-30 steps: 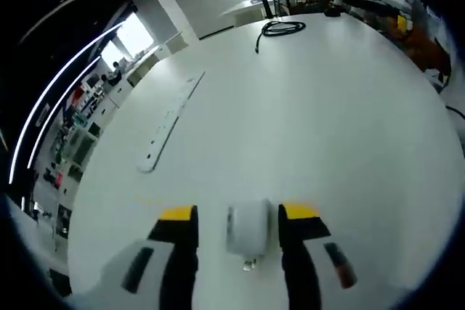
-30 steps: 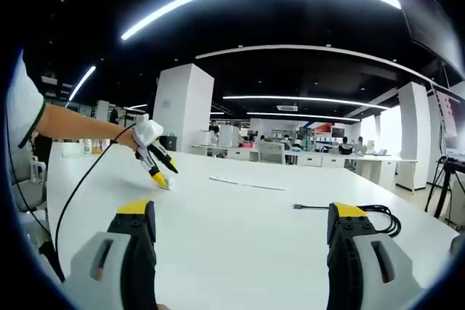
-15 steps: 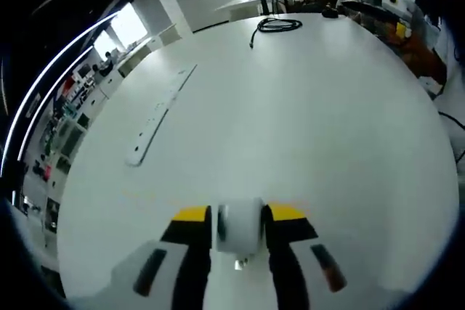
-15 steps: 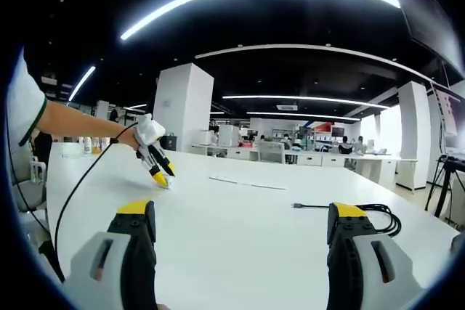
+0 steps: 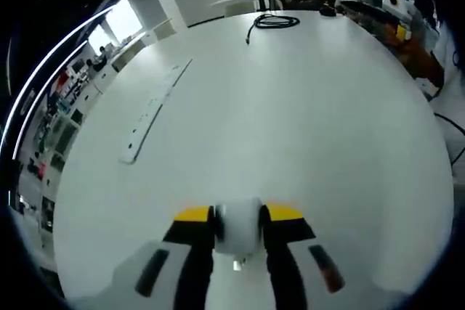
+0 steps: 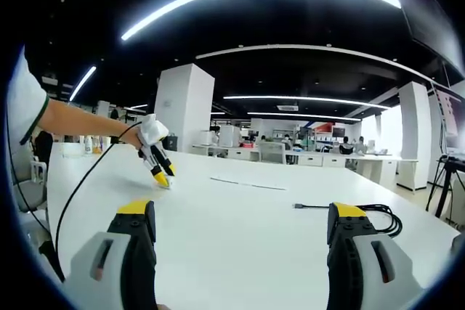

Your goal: Plug the desk Type‑C cable into the charger adapter.

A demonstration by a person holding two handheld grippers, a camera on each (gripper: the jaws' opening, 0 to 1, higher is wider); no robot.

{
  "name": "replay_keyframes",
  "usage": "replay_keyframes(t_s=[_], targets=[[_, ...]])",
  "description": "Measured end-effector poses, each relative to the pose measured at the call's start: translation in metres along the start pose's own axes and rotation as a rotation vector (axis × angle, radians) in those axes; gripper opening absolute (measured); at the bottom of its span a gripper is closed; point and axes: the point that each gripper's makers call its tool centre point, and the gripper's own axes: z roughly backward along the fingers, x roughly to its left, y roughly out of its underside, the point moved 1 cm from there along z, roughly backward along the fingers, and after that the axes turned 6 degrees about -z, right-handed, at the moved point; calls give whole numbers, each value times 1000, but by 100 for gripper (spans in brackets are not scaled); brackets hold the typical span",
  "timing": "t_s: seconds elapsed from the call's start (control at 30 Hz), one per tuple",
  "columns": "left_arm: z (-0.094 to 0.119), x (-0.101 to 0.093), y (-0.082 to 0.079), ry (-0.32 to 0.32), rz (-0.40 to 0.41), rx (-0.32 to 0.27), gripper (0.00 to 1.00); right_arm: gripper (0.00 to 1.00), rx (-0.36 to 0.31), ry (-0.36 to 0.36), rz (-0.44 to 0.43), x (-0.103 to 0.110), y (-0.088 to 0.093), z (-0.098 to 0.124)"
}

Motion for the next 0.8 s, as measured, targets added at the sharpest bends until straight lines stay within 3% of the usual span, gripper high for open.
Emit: replay_keyframes(t_s=[0.33,0.53,0.8], targets=[[-2,8,2,16,-23,25,24,100,-4,0,5,1,-2,2],[1,-7,-2,20,-6,30,23,100,-3,0,4,1,-1,2],[0,-1,-1,19,-12,41,23,100,2,-6,4,3,0,1]])
